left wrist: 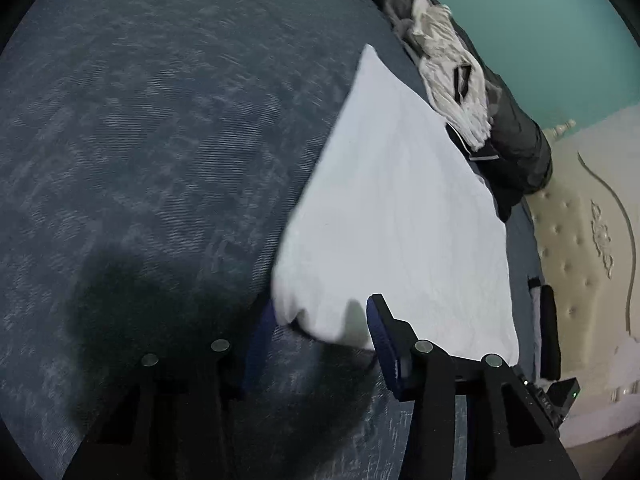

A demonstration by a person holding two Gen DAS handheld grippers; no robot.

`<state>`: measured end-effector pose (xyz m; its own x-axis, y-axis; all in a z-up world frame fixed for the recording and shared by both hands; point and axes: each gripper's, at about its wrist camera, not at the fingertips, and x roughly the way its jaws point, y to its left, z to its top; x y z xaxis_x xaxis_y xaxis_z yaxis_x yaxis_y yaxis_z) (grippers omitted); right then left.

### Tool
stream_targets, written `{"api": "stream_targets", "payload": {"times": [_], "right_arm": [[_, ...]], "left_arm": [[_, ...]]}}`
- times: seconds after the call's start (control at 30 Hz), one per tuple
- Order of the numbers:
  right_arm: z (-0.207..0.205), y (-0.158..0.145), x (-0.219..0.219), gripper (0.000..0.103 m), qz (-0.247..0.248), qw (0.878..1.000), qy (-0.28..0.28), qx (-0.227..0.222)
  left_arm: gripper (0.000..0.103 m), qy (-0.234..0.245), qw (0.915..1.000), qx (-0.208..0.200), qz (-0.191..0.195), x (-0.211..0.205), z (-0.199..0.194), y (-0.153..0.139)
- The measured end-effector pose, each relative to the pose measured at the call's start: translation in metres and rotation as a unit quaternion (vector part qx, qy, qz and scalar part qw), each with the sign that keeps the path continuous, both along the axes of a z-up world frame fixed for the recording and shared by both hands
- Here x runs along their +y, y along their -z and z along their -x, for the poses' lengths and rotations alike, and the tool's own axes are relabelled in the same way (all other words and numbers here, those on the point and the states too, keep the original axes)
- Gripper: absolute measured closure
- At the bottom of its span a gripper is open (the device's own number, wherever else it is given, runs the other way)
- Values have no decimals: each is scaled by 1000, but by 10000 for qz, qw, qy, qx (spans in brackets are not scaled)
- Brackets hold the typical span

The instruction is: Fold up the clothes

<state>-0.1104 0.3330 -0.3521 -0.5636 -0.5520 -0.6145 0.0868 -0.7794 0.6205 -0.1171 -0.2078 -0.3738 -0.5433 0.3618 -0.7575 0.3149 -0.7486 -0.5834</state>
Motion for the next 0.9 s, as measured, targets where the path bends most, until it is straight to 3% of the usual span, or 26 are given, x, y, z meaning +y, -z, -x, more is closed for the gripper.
{"api": "stream_targets", "payload": {"times": [0.2,0.47,0.57,0.63,0.9], "right_arm": [[10,4,7,93,274,9996,28,-7],[16,-1,6,93,439,9990,-51,77],[16,1,11,92,461,9989,18,39],[17,3,15,93,484,9988,71,16],[18,4,24,92,605,9980,160,0]], "left_arm": [[53,-164,9993,-28,-339,-4,-21,-2],[54,-398,9968,191,-669,-4,2,7],[71,-557,9962,221,-629,-9,7,7],[92,-588,9960,256,-615,-9,10,8],[97,-454,9959,636,-460,4,16,-12]]}}
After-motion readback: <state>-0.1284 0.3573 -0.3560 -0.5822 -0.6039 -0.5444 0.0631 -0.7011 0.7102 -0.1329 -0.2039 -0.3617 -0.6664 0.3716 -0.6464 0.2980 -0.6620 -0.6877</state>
